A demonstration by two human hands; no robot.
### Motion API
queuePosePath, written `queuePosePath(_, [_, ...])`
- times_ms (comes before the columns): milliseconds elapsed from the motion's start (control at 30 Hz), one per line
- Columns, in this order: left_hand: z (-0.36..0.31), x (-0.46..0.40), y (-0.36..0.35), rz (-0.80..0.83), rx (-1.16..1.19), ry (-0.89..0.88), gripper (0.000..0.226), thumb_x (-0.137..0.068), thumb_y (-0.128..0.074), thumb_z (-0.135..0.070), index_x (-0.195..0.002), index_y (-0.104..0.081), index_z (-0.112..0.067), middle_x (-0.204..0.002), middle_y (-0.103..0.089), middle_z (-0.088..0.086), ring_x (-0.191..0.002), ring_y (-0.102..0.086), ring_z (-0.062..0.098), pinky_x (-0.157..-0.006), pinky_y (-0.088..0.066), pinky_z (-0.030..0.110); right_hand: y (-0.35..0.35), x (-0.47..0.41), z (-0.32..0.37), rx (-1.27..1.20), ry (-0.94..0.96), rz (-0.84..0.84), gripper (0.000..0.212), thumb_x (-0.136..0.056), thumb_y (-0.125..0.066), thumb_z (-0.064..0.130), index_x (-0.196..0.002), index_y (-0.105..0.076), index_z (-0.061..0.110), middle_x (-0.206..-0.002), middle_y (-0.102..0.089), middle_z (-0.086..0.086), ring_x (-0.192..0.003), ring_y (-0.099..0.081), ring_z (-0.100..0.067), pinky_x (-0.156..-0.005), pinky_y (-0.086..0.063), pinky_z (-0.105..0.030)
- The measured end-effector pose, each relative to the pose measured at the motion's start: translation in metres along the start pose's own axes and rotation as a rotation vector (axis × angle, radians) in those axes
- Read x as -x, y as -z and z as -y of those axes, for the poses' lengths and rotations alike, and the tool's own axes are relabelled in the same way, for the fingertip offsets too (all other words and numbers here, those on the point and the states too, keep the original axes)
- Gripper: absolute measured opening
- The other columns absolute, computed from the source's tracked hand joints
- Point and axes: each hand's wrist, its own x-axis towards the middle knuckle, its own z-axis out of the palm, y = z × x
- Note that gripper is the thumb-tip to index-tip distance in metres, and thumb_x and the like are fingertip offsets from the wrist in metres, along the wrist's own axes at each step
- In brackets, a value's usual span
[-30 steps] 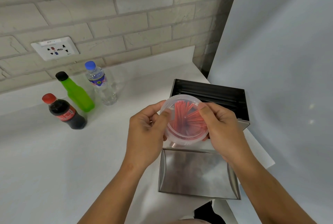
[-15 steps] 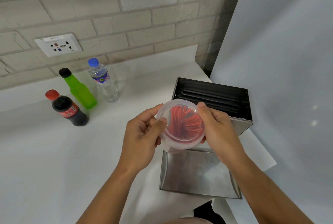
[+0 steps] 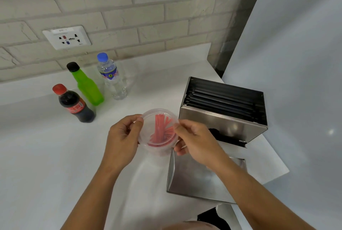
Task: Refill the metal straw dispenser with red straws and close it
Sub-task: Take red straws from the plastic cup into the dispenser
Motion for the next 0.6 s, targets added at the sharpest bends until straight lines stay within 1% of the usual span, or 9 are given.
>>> queuePosePath(67, [0.014, -0.007, 0.008, -0.017, -0.072, 0.016, 0.023, -0.107, -0.059, -0.025, -0.098, -0.078, -0.034, -0.087, -0.076, -0.01, -0.064, -0.063, 0.002, -0.054, -0.052, 0.02, -0.008, -0.011, -0.006, 0.016, -0.02, 0.026, 0.022, -0.104, -0.061, 0.031, -0.115, -0.076, 0.019, -0.08, -0.067, -0.001, -0.058, -0.067, -0.013, -0.059, -0.059, -0.031])
queuePosePath(133, [0.027, -0.013, 0.016, -0.037, -0.128, 0.045, 0.02, -0.106, -0.059, -0.031, -0.1, -0.078, -0.034, -0.085, -0.075, -0.004, -0.062, -0.063, 0.005, -0.06, -0.055, 0.027, -0.014, -0.023, -0.013, 0.048, -0.03, 0.035, 0.024, -0.104, -0.061, 0.03, -0.119, -0.075, 0.017, -0.087, -0.065, -0.002, -0.057, -0.066, -0.012, -0.057, -0.059, -0.031])
queuePosePath(200, [0.038, -0.019, 0.021, -0.048, -0.16, 0.065, 0.017, -0.105, -0.059, -0.036, -0.102, -0.076, -0.036, -0.084, -0.074, -0.007, -0.06, -0.065, 0.007, -0.066, -0.059, 0.036, -0.021, -0.034, -0.018, 0.089, -0.036, 0.047, 0.024, -0.104, -0.061, 0.029, -0.118, -0.076, 0.016, -0.091, -0.065, -0.003, -0.057, -0.065, -0.011, -0.057, -0.059, -0.031])
queuePosePath(233, [0.042, -0.02, 0.023, -0.048, -0.175, 0.07, 0.016, -0.105, -0.06, -0.037, -0.103, -0.075, -0.038, -0.083, -0.074, -0.01, -0.06, -0.066, 0.007, -0.068, -0.059, 0.038, -0.024, -0.039, -0.02, 0.107, -0.04, 0.05, 0.025, -0.104, -0.06, 0.029, -0.119, -0.075, 0.016, -0.091, -0.065, -0.004, -0.058, -0.064, -0.011, -0.058, -0.059, -0.031])
queuePosePath(267, [0.045, -0.022, 0.024, -0.05, -0.188, 0.073, 0.014, -0.104, -0.06, -0.039, -0.103, -0.074, -0.04, -0.082, -0.074, -0.012, -0.061, -0.067, 0.007, -0.069, -0.06, 0.038, -0.026, -0.044, -0.021, 0.122, -0.044, 0.05, 0.026, -0.104, -0.06, 0.03, -0.12, -0.075, 0.015, -0.092, -0.066, -0.004, -0.058, -0.064, -0.011, -0.058, -0.06, -0.03])
queuePosePath(333, [0.049, -0.026, 0.026, -0.067, -0.207, 0.076, 0.013, -0.103, -0.06, -0.041, -0.107, -0.072, -0.04, -0.081, -0.074, -0.01, -0.064, -0.069, 0.008, -0.073, -0.061, 0.039, -0.031, -0.052, -0.023, 0.143, -0.049, 0.042, 0.028, -0.104, -0.06, 0.032, -0.121, -0.074, 0.015, -0.092, -0.067, -0.004, -0.057, -0.063, -0.009, -0.057, -0.06, -0.029])
queuePosePath(467, [0.051, -0.031, 0.03, -0.112, -0.215, 0.086, 0.018, -0.103, -0.059, -0.041, -0.113, -0.072, -0.036, -0.09, -0.074, -0.01, -0.075, -0.072, 0.018, -0.078, -0.062, 0.042, -0.038, -0.062, -0.024, 0.144, -0.04, 0.049, 0.027, -0.104, -0.059, 0.033, -0.117, -0.075, 0.017, -0.085, -0.067, 0.0, -0.053, -0.062, -0.006, -0.056, -0.06, -0.029])
queuePosePath(533, [0.052, -0.031, 0.032, -0.118, -0.221, 0.099, 0.021, -0.103, -0.058, -0.041, -0.116, -0.073, -0.033, -0.093, -0.075, -0.009, -0.078, -0.073, 0.017, -0.08, -0.062, 0.042, -0.041, -0.064, -0.024, 0.154, -0.043, 0.063, 0.029, -0.103, -0.058, 0.035, -0.115, -0.076, 0.016, -0.083, -0.066, 0.0, -0.054, -0.062, -0.007, -0.056, -0.06, -0.029])
queuePosePath(600, [0.052, -0.031, 0.034, -0.118, -0.254, 0.092, 0.023, -0.103, -0.058, -0.04, -0.118, -0.073, -0.031, -0.097, -0.074, -0.011, -0.081, -0.072, 0.013, -0.082, -0.061, 0.041, -0.042, -0.064, -0.023, 0.176, -0.048, 0.073, 0.03, -0.103, -0.058, 0.039, -0.113, -0.076, 0.017, -0.084, -0.067, -0.001, -0.056, -0.063, -0.007, -0.057, -0.059, -0.029])
